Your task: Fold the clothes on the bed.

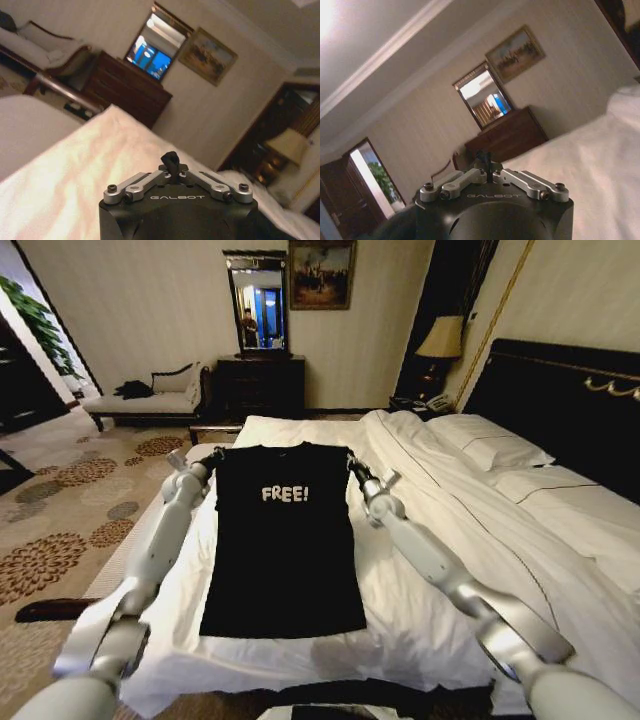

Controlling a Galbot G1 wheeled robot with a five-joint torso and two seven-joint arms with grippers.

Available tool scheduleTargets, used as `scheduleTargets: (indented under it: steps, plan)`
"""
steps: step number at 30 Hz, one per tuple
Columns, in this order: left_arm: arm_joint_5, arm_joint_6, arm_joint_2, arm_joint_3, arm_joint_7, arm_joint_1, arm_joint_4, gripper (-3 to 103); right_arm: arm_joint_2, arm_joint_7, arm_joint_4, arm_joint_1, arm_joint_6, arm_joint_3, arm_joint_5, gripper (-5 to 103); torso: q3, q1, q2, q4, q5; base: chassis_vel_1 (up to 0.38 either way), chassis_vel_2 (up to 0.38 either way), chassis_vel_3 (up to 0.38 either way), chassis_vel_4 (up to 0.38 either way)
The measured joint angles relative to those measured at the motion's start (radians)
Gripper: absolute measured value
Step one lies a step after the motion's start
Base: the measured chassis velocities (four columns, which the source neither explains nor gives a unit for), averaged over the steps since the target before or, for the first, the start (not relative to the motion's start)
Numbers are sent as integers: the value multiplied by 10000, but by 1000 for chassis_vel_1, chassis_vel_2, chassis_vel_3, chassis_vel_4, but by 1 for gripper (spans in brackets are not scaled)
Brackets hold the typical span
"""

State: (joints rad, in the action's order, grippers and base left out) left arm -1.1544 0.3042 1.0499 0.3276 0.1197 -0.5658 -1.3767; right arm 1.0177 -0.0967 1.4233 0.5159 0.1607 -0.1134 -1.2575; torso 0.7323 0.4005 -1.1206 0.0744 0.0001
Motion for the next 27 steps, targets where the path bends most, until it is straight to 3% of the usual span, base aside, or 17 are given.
scheduleTargets:
  steps: [1, 5, 6, 8, 10, 13, 18, 25, 27]
  plan:
    - [0, 0, 0, 0, 0, 0, 0, 2, 0, 0, 0, 0, 0, 0, 0, 0, 0, 0, 0, 0, 0, 0, 0, 0, 0]
    - [344, -162, -392, 999, -217, -3007, -2038, 2, -612, -330, 1699, 1886, 12, 571, 349, 0, -4, -5, -2, -1, 0, 0, 0, 0, 0]
    - [344, -162, -392, 999, -217, -3007, -2038, 2, -612, -330, 1699, 1886, 12, 571, 349, 0, -4, -5, -2, -1, 0, 0, 0, 0, 0]
    - [603, -257, -488, 1736, -378, -4725, -3030, 2, -784, -625, 2417, 3035, 22, 764, 722, 0, -2, -5, -2, -3, -3, 0, 0, 0, 0]
    - [618, -278, -495, 1966, -402, -5120, -3292, 2, -797, -701, 2545, 3277, 23, 792, 804, 0, -3, -6, -3, -2, 1, 0, 0, 0, 0]
    - [800, -361, -419, 3152, -429, -7377, -4531, 2, -804, -1307, 3237, 4627, -91, 1094, 1189, 0, -3, -7, -3, -5, 0, 0, 0, 0, 0]
    - [1336, -389, -291, 3768, -420, -8959, -5276, 2, -777, -1712, 3880, 6265, -149, 1626, 1921, 0, -2, -5, -3, -1, 0, 0, 0, 0, 0]
    - [1925, -340, -47, 3912, -228, -9665, -5462, 2, -781, -2010, 4421, 8005, -82, 2039, 2518, 0, -2, -5, -4, 3, -1, 0, 0, 0, 0]
    - [2556, -294, 72, 3839, -169, -9916, -5320, 2, -655, -2177, 4523, 8560, -10, 2127, 2758, 0, -1, -4, -4, 0, 0, 0, 0, 0, 0]
